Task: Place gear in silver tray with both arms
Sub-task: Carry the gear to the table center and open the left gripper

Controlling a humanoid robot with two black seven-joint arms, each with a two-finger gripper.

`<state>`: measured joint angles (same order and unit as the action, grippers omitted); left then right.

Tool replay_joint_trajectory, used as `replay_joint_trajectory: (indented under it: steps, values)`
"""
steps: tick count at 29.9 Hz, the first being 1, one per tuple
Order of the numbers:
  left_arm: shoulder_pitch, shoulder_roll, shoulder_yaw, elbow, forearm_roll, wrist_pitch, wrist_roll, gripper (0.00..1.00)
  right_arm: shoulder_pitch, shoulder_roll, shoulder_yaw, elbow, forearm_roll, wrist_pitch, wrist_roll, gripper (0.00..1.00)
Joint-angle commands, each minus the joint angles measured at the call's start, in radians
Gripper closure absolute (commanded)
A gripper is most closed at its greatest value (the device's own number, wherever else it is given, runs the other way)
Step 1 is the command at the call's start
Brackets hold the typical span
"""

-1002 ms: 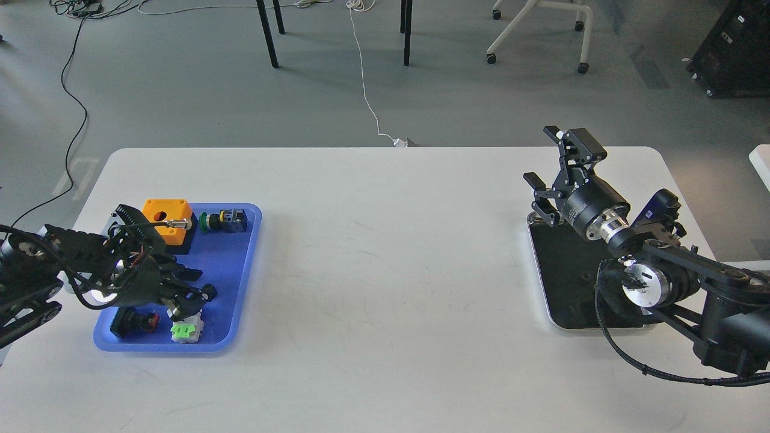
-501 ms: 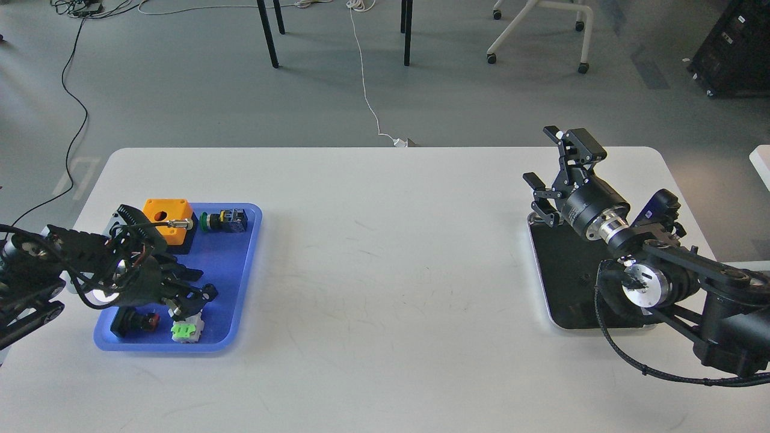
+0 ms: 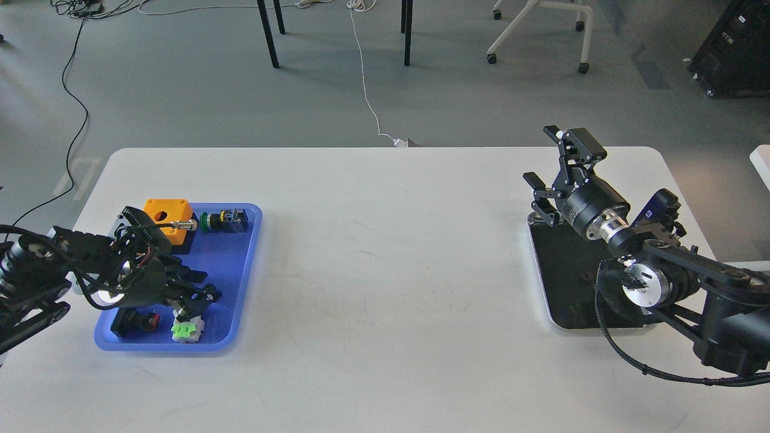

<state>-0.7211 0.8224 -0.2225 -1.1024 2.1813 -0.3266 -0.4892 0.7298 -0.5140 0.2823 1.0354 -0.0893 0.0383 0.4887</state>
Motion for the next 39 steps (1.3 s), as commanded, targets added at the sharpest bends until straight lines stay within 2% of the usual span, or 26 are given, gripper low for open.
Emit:
replay_joint_trajectory:
  steps: [1, 10, 21, 28, 36, 39]
  values:
    - [0.0, -0.002, 0.002, 0.006, 0.0, 0.0, 0.001, 0.8, 0.0, 0.0, 0.0, 0.0, -0.001, 0.0, 0.0, 0.03]
    - [0.0, 0.003, 0.002, 0.006, 0.0, 0.0, 0.001, 0.87, 0.0, 0.0, 0.0, 0.0, -0.001, 0.0, 0.0, 0.03]
    - [-0.015, 0.0, -0.004, 0.006, 0.0, 0.0, 0.001, 0.87, 0.0, 0.0, 0.0, 0.0, -0.001, 0.0, 0.0, 0.03]
    - [-0.132, -0.055, -0.006, -0.008, 0.0, -0.017, 0.001, 0.87, 0.002, 0.0, -0.002, 0.0, -0.003, 0.0, 0.0, 0.03]
    - [-0.238, -0.152, -0.004, -0.114, 0.0, -0.095, 0.001, 0.87, 0.002, -0.006, 0.0, -0.001, -0.003, 0.0, 0.0, 0.03]
    - [-0.271, -0.221, -0.004, -0.16, 0.0, -0.159, 0.001, 0.86, 0.002, -0.015, 0.0, -0.001, -0.003, 0.0, 0.0, 0.03]
